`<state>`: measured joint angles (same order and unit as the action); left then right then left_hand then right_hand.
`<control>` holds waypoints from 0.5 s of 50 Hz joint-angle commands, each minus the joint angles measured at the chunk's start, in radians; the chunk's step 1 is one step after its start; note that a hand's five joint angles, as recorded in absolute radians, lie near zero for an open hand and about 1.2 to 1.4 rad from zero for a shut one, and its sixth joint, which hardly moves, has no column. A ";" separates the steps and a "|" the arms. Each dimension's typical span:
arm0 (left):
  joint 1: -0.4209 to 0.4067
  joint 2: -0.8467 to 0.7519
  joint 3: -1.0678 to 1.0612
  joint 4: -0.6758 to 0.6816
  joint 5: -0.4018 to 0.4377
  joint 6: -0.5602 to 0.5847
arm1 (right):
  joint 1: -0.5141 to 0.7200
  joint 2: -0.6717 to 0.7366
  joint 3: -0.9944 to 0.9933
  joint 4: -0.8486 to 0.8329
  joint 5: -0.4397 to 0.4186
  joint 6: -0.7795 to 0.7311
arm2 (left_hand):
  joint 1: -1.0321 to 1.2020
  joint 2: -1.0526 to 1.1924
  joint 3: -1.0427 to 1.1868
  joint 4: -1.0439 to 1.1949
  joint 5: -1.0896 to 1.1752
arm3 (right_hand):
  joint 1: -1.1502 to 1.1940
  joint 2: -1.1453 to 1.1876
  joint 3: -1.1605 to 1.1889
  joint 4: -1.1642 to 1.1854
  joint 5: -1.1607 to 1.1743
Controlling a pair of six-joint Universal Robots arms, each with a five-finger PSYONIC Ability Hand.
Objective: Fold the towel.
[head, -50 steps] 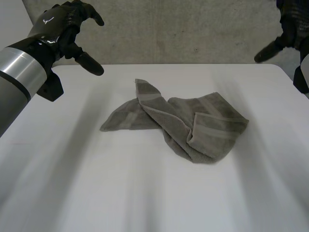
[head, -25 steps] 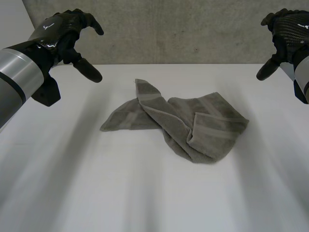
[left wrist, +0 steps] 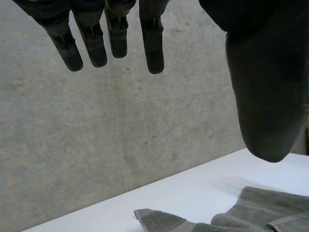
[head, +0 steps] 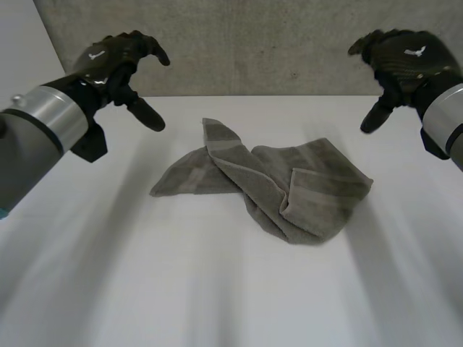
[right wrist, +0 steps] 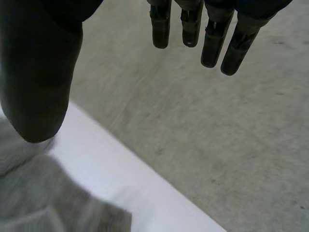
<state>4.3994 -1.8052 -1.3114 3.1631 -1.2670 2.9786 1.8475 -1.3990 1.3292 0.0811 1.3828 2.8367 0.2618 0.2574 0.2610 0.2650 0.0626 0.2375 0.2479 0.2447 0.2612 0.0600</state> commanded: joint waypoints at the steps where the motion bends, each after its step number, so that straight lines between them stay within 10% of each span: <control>1: -0.003 -0.244 0.142 0.095 0.129 0.008 | 0.012 0.124 -0.002 0.127 -0.077 -0.343 | -0.004 0.000 -0.004 -0.008 0.020 | -0.063 -0.073 -0.070 -0.087 -0.060; 25: -0.146 -0.931 0.705 0.103 0.173 0.296 | 0.081 0.327 -0.001 0.118 0.021 -0.387 | 0.110 0.114 0.111 0.107 0.135 | -0.063 -0.073 -0.070 -0.087 -0.060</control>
<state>4.2870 -2.6885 -0.6329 3.2603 -1.0953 3.2231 1.9381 -1.0768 1.3279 0.2056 1.4065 2.4487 0.3273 0.3241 0.3219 0.3172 0.1628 0.2287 0.2479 0.2403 0.2611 0.0600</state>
